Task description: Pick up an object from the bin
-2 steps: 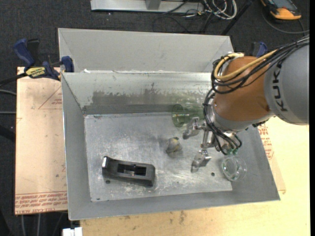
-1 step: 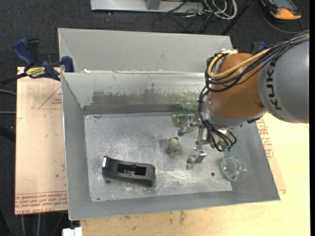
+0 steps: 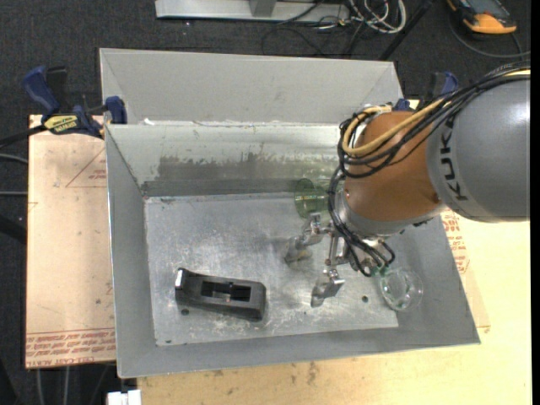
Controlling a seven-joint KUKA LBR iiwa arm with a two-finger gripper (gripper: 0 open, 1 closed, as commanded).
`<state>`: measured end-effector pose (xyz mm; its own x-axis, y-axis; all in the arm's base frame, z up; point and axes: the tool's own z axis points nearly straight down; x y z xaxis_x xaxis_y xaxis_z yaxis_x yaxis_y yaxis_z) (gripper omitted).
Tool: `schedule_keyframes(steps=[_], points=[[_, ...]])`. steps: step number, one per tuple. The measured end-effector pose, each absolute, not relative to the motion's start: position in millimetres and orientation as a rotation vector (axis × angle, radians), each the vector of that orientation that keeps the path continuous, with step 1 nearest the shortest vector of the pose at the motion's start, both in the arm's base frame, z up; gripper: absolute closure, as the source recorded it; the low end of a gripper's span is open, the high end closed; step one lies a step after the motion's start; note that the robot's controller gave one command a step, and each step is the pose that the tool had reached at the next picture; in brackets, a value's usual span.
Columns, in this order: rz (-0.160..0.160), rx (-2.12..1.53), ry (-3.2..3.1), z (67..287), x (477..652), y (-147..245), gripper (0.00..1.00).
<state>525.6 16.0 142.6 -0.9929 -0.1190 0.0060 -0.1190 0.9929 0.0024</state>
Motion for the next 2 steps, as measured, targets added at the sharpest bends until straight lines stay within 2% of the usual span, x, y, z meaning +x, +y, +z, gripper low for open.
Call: schedule_keyframes(steps=[1, 2], points=[[0.0, 0.065, -3.162, 114, 565.0, -8, 0.0], [-0.001, 0.114, -3.134, 91, 597.3, 0, 0.0]])
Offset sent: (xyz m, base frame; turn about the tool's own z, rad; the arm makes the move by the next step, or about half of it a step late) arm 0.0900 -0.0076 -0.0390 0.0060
